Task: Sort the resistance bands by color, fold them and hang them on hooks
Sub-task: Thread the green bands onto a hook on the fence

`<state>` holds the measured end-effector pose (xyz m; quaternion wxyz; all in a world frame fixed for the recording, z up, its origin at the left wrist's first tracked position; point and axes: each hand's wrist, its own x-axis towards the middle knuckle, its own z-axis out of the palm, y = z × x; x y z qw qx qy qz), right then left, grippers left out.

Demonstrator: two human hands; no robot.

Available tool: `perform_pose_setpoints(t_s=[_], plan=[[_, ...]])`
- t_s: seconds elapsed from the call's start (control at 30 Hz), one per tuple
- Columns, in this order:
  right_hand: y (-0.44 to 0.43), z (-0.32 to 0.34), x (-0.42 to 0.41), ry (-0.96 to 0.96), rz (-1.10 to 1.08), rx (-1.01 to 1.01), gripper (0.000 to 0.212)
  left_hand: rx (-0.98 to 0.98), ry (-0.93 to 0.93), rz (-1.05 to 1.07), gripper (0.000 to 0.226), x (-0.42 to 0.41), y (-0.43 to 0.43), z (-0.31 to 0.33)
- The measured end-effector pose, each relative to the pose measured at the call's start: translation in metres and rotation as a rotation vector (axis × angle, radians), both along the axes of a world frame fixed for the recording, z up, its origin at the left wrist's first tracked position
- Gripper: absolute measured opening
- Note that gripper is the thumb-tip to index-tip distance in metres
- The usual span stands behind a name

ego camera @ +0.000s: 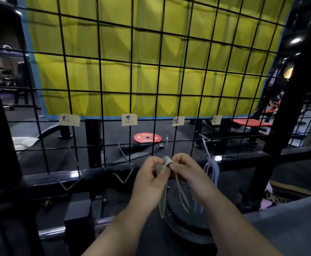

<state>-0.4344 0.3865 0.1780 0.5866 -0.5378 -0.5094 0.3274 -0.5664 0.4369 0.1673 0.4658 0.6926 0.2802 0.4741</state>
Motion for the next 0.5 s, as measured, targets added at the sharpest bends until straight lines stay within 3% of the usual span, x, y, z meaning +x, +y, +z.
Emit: perform_pose_setpoints(t_s=[0.27, 0.43, 0.5], plan=[[-0.004, -0.001, 0.001, 0.014, 0.024, 0.0, 0.026, 0.004, 0.014, 0.054, 0.006, 0.007, -0.001, -0.005], [-0.012, -0.004, 0.005, 0.035, 0.002, 0.029, 0.002, -0.027, -0.008, 0.032, 0.01, 0.01, -0.003, -0.006], [-0.013, -0.003, 0.004, 0.044, 0.0, 0.039, 0.011, -0.037, -0.028, 0.01, 0.019, 0.011, -0.003, -0.004]])
